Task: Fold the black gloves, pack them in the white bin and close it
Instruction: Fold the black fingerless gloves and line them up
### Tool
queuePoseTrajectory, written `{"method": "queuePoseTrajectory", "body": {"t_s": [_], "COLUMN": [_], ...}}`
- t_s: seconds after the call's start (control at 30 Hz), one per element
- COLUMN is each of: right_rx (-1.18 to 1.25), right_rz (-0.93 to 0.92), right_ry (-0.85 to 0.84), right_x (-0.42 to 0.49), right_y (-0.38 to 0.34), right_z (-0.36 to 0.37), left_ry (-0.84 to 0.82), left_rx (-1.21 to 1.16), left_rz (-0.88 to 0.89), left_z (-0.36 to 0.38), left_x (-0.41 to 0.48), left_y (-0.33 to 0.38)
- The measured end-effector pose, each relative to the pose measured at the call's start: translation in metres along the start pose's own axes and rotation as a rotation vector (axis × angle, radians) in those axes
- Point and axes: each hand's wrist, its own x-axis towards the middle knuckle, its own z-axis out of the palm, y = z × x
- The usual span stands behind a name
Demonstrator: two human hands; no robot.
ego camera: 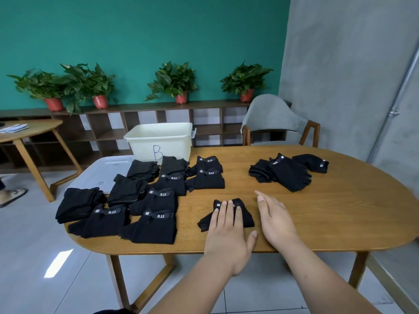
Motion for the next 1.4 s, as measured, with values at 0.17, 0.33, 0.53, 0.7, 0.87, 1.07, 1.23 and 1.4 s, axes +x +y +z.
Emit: {"method": "queuePoseTrajectory", "body": {"t_s": [0.17, 0.33, 0.53, 0.7, 0.87, 1.07, 1.23, 1.4], "right_rx": [-0.050, -0.082, -0.117, -0.146, -0.168, -0.189, -0.185, -0.179], "right_rz": [0.037, 0.040, 0.024, 0.025, 0.023, 0.028, 0.018, 0.012], "right_ry": [-0.014, -0.012, 0.006, 0.009, 0.006, 0.003, 0.006, 0.007], "right_x": [0.000, -0.001, -0.003, -0.002, -0.002, -0.002, -0.002, -0.001], "right_y": [-0.003, -0.004, -0.006, -0.007, -0.009, -0.009, -0.008, -0.009], "right_z": [-0.001, 0.001, 0.002, 0.003, 0.004, 0.004, 0.005, 0.005], "left_ry": [-0.139, -0.170, -0.167, -0.154, -0.101, 0.026, -0.036, -0.100], "left_rx": [-0.001, 0.004, 0.017, 0.012, 0.003, -0.014, -0.003, 0.000], "left_rz": [-0.045, -0.067, -0.041, 0.000, 0.013, -0.006, -0.017, -0.036], "left_z": [-0.016, -0.019, -0.017, -0.021, -0.017, -0.017, -0.013, -0.009], "left_x": [0.011, 0.027, 0.046, 0.055, 0.059, 0.064, 0.069, 0.071], "left_y": [-0.010, -0.035, -0.068, -0.086, -0.093, -0.085, -0.075, -0.078]}}
